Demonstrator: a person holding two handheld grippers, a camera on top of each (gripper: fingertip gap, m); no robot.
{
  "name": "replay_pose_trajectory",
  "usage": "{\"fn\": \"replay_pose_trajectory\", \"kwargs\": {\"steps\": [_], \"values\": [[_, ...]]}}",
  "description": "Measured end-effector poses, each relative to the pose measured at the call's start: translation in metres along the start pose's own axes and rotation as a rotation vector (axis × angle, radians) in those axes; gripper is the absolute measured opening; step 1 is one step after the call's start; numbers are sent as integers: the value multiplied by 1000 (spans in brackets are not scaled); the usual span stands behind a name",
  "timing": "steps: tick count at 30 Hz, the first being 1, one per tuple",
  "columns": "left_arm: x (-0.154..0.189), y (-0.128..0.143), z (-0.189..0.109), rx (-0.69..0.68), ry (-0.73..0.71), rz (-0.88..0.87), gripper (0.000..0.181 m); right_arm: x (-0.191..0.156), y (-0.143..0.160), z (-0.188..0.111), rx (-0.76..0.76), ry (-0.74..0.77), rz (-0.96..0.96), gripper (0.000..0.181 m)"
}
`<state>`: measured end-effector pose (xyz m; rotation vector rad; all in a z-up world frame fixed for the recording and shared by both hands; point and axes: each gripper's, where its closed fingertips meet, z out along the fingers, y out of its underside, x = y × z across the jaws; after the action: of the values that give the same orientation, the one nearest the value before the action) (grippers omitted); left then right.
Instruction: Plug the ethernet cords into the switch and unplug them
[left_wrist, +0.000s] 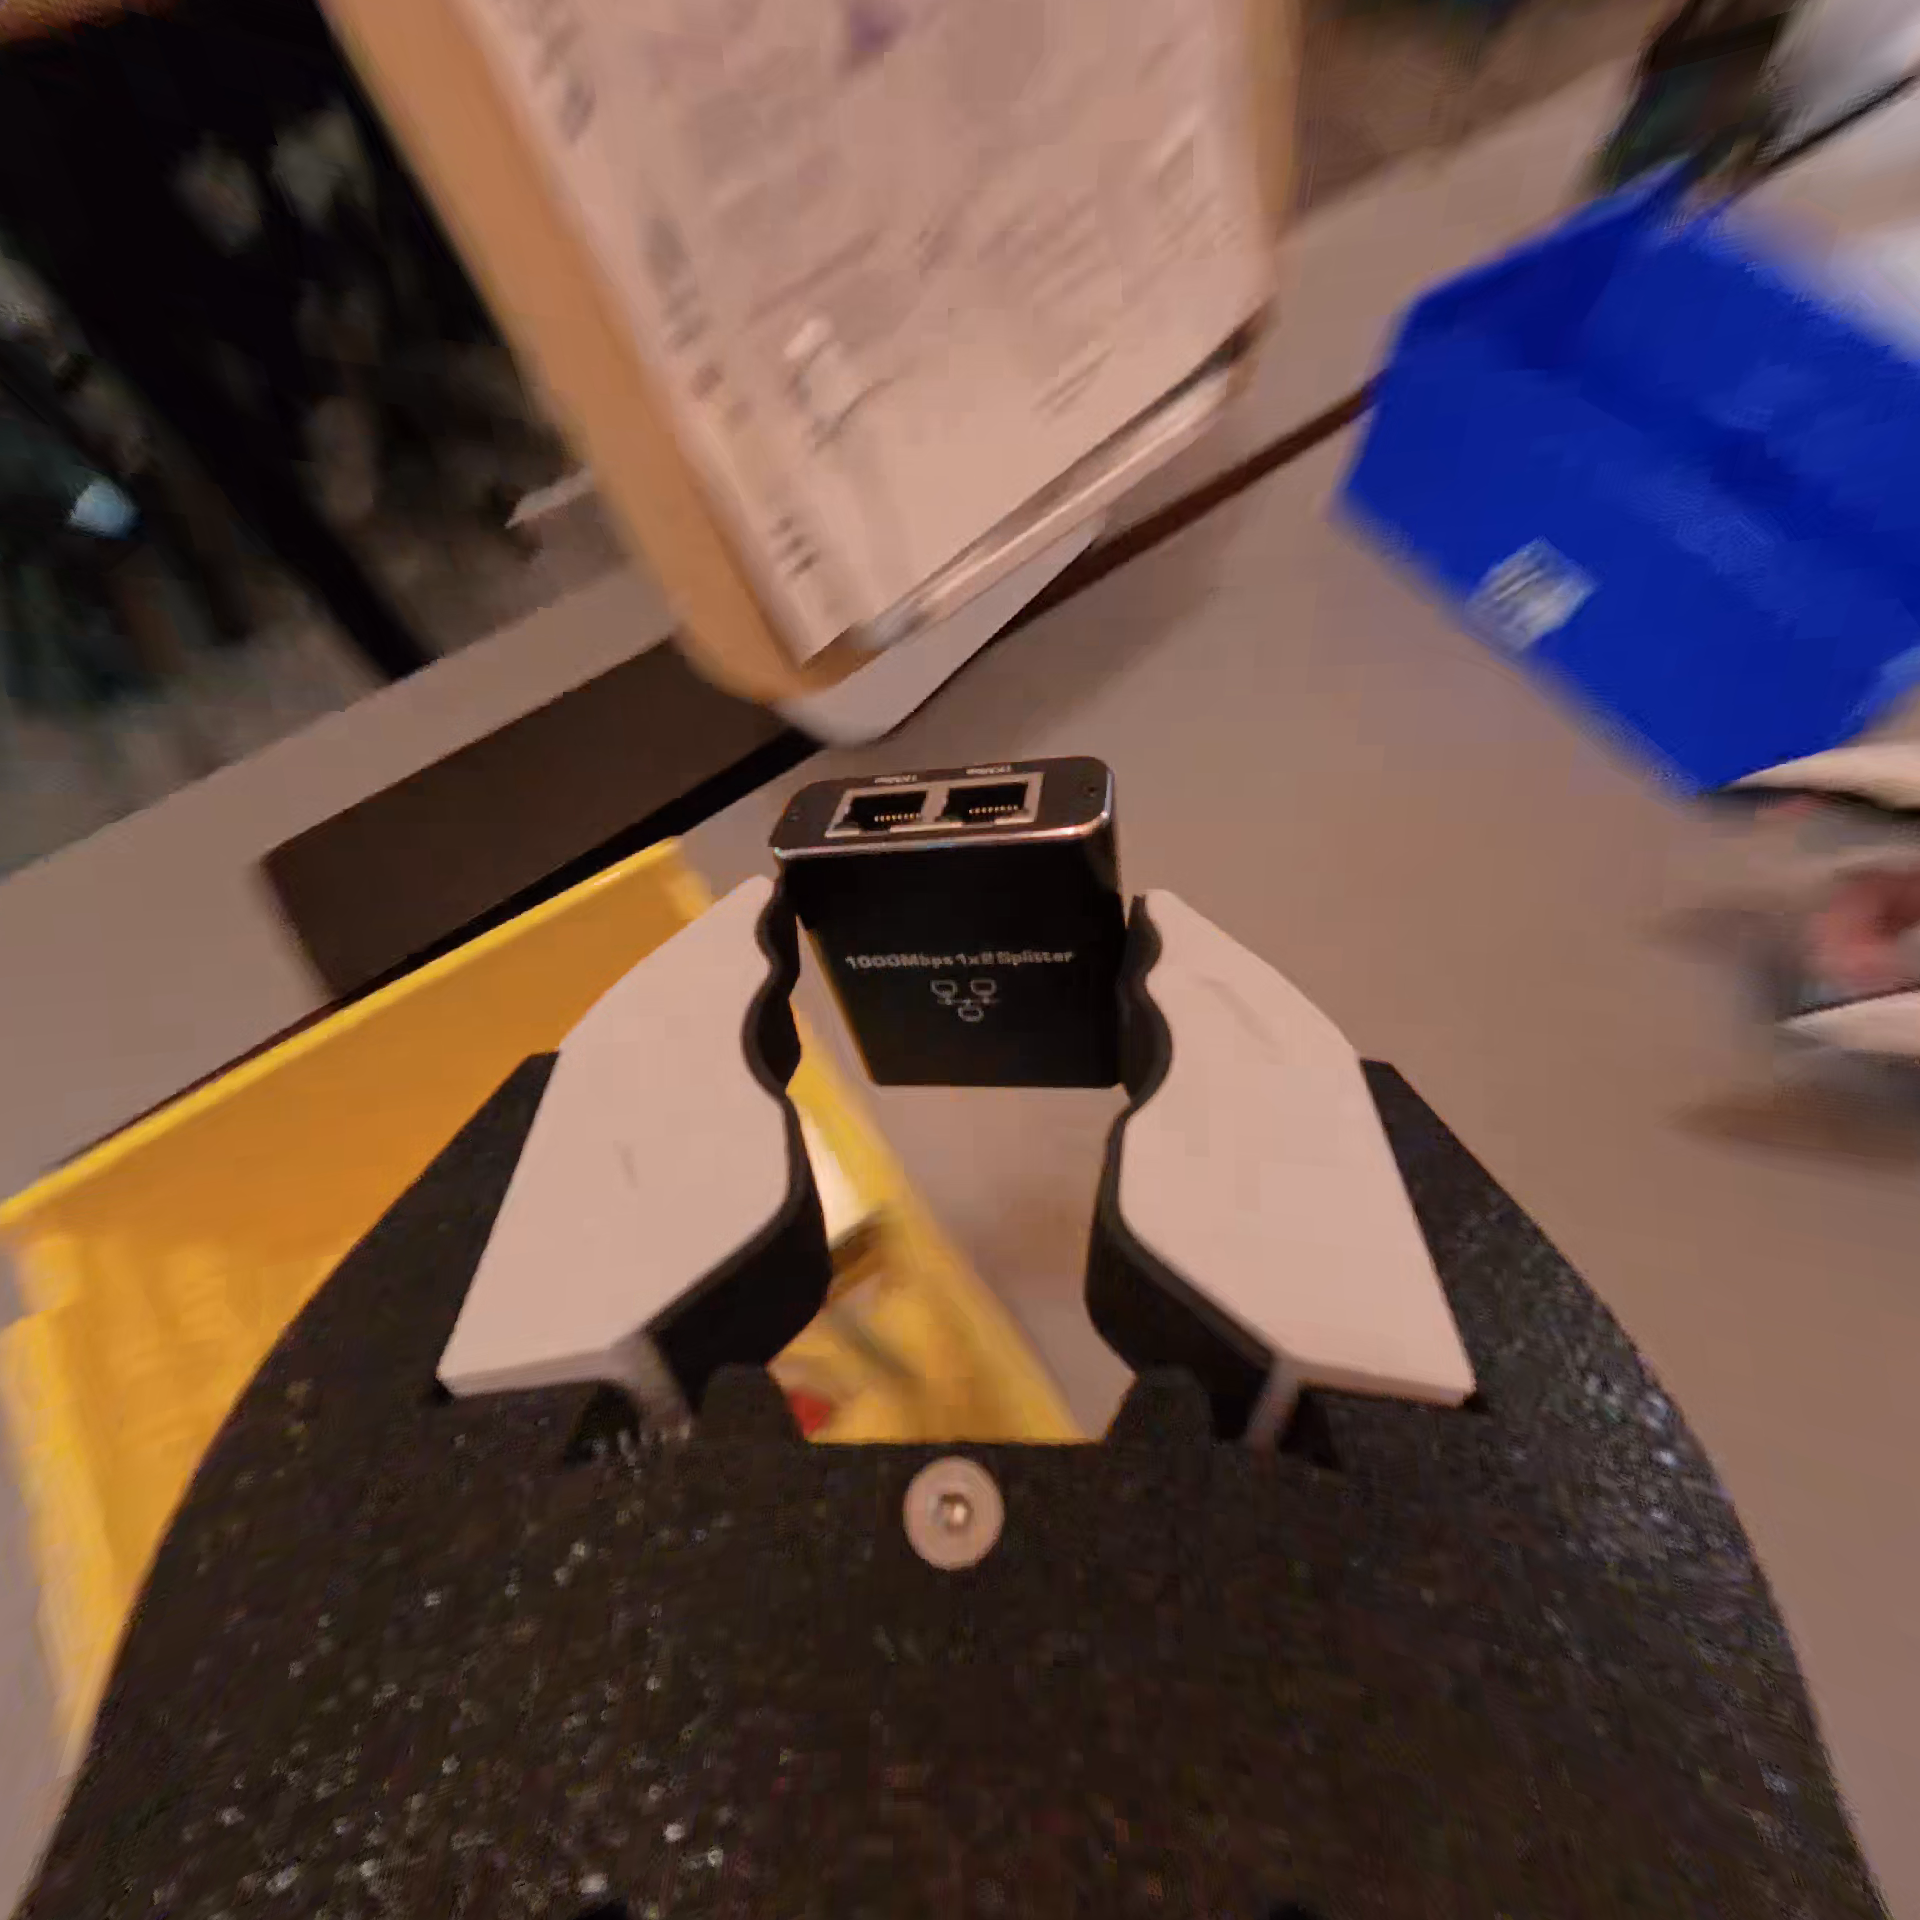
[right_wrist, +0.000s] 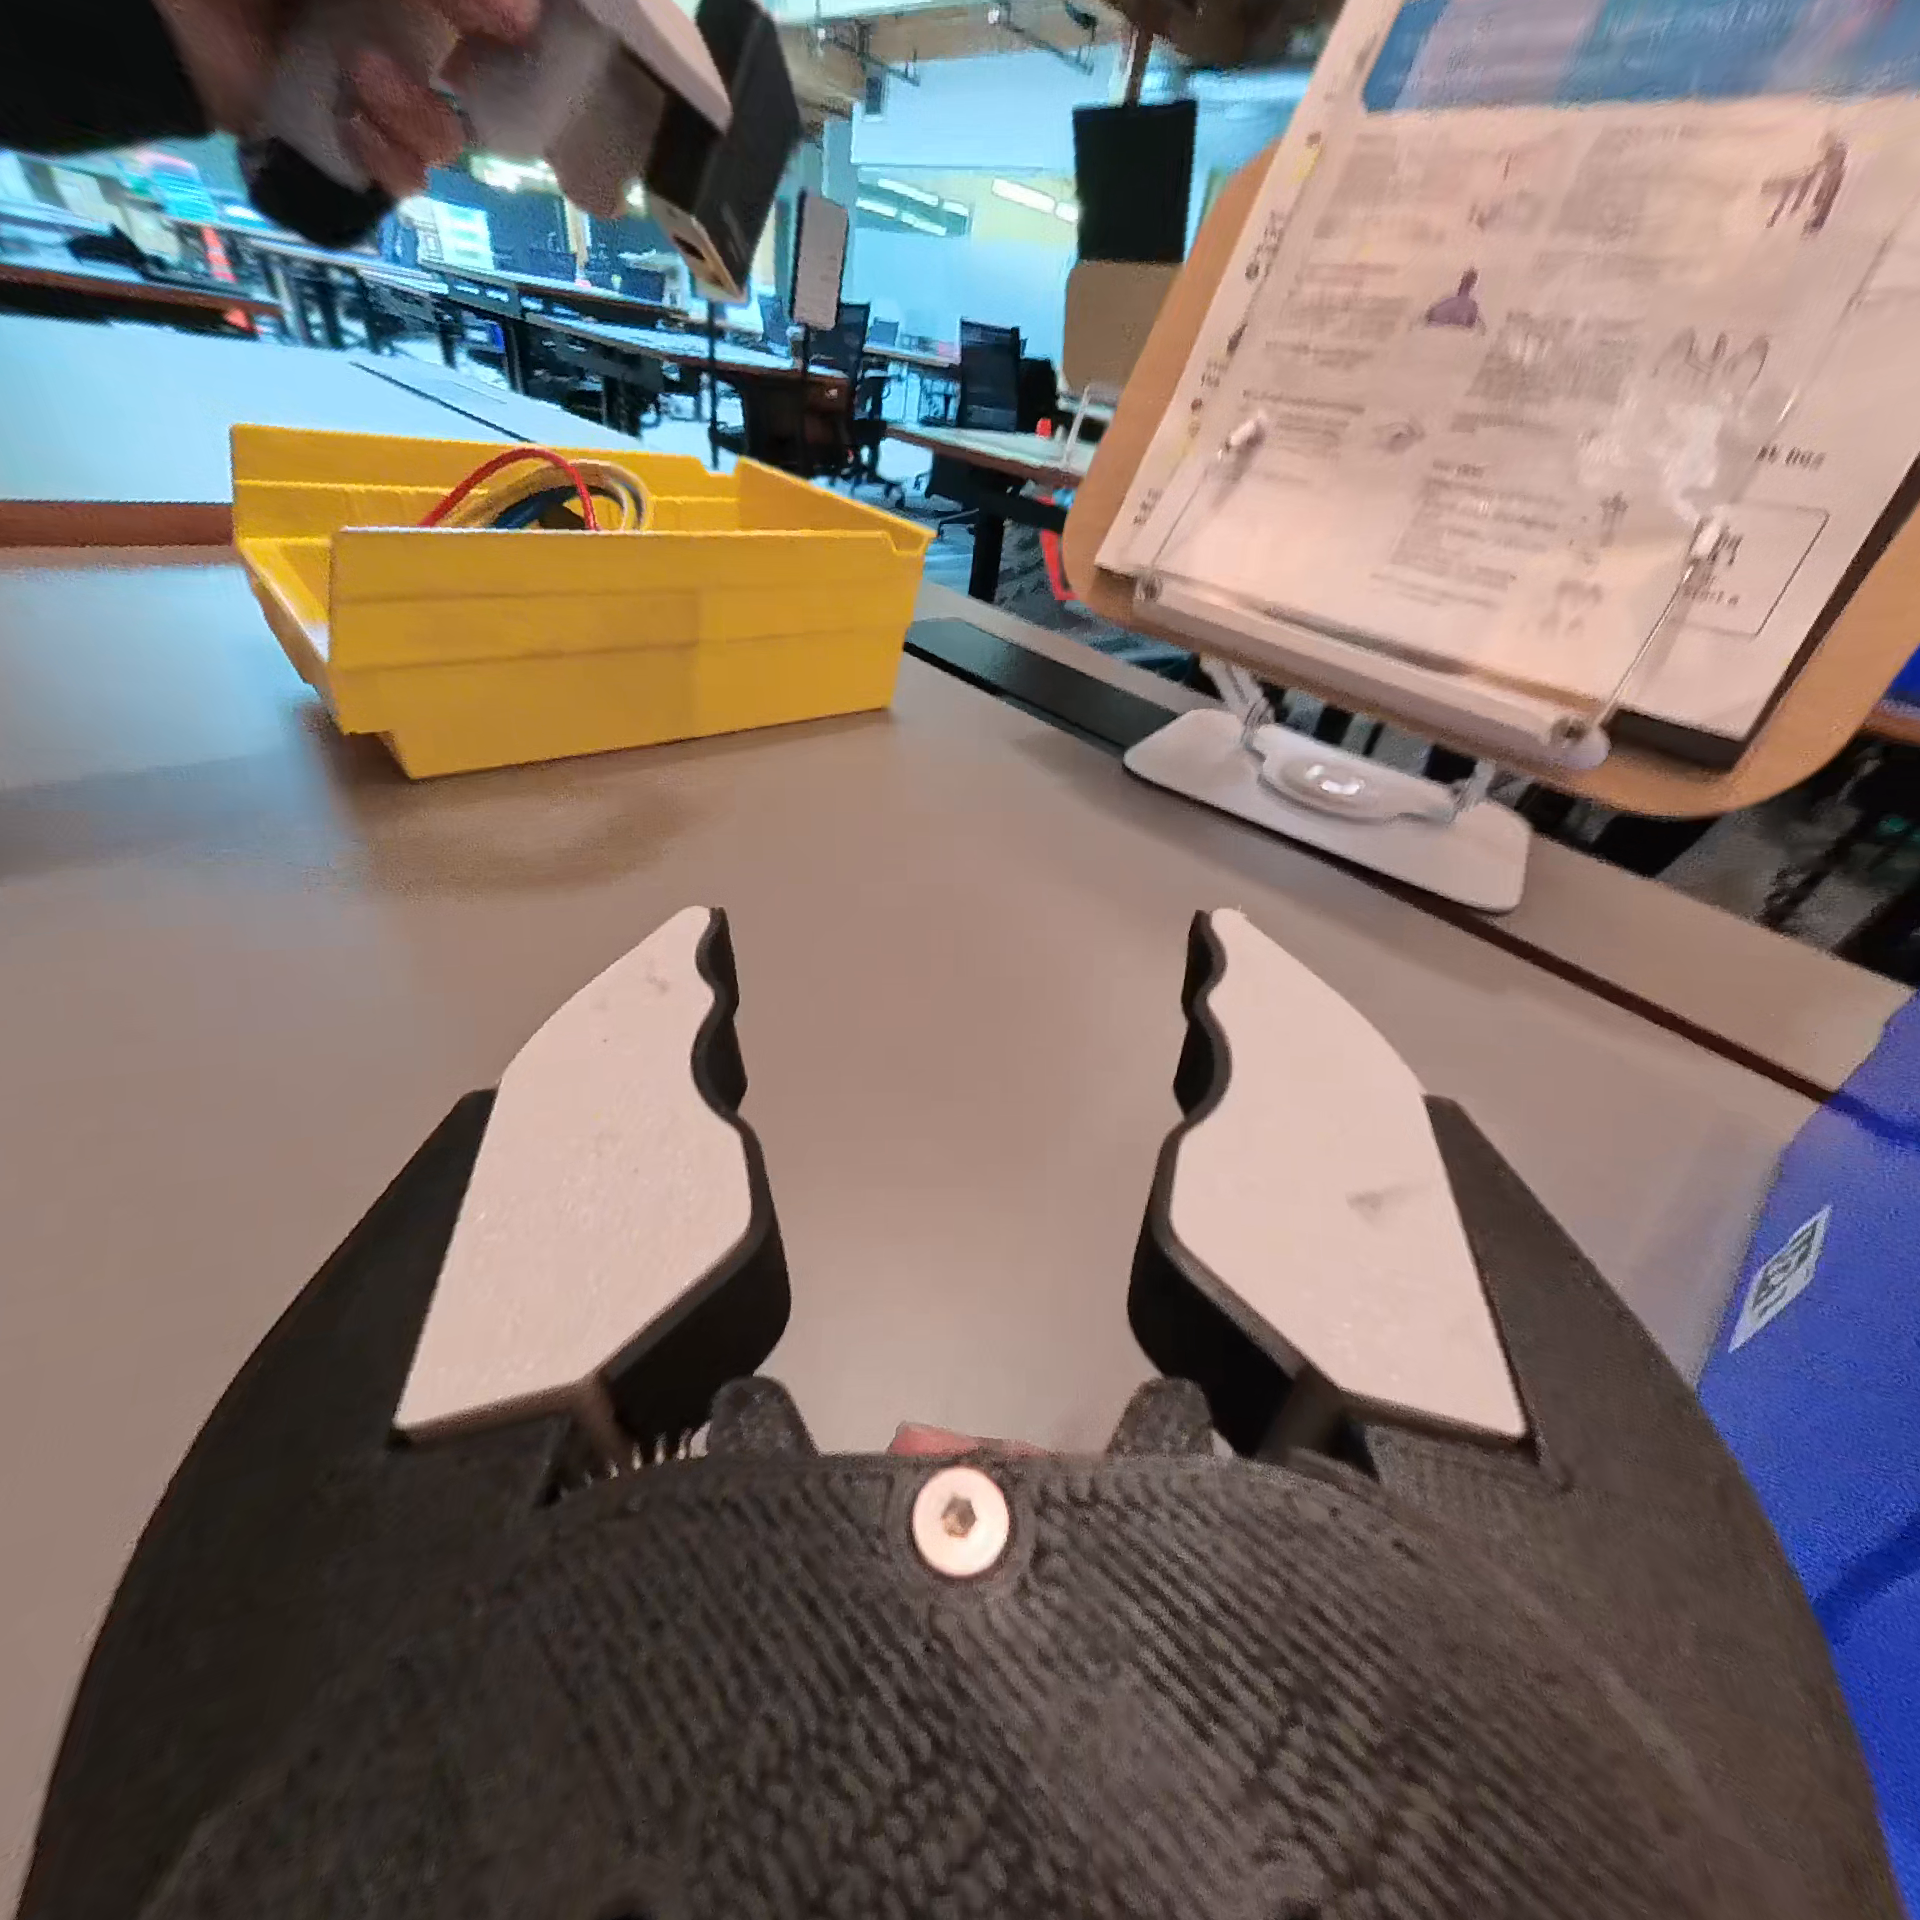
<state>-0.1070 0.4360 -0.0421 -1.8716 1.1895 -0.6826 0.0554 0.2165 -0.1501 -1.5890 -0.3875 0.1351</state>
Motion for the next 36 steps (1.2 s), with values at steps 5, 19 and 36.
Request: {"fn": "replay_pose_trajectory", "kwargs": {"steps": [5, 19, 36], "values": [[139, 5, -30, 479, 434, -194, 59, -36, -31, -6, 159, 84, -210, 81], [277, 68, 21, 659, 812, -280, 58, -87, -49, -7, 257, 191, -631, 74], [280, 104, 6, 147, 778, -296, 56, -81, -36, -25, 136, 376, -1532, 24]]}}
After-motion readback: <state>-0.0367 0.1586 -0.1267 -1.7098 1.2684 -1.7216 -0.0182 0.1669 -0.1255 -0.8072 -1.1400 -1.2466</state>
